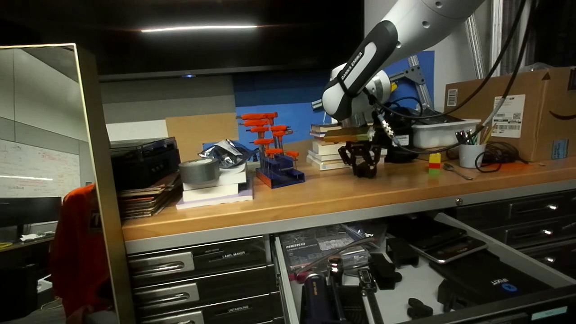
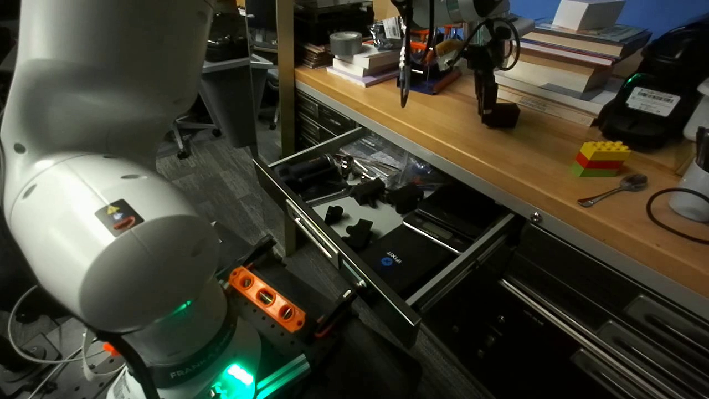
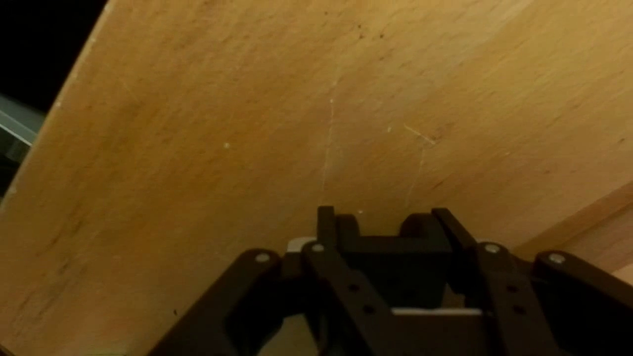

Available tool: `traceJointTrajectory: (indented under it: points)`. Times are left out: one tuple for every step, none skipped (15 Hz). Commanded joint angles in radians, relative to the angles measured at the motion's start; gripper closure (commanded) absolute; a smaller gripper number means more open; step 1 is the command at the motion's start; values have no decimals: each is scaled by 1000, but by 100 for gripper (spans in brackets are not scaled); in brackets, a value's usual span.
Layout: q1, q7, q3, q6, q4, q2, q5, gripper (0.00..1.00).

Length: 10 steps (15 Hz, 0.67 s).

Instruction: Pick up the black objects from the countertop, put them in the drawer and close the drawer.

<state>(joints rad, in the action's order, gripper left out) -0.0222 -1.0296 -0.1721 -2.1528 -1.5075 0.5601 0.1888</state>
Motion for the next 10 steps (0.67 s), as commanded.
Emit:
traceJointTrajectory:
  points:
    - [-8,81,7,38,-15,-36,12,75]
    - [-7,114,13,45,-26,-46,8,75]
    - [-3,167,27,55,-52,-65,-3,75]
    - [-3,207,35,54,-78,-85,-7,75]
    - [-7,239,39,52,-113,-107,-4,75]
    - [-10,271,46,42,-168,-144,-5,75]
    - [-10,299,51,33,-212,-171,-5,75]
    - [-12,323,57,20,-276,-215,-8,75]
    - [-14,337,60,11,-327,-251,-6,75]
    - [-17,346,63,9,-374,-286,-3,75]
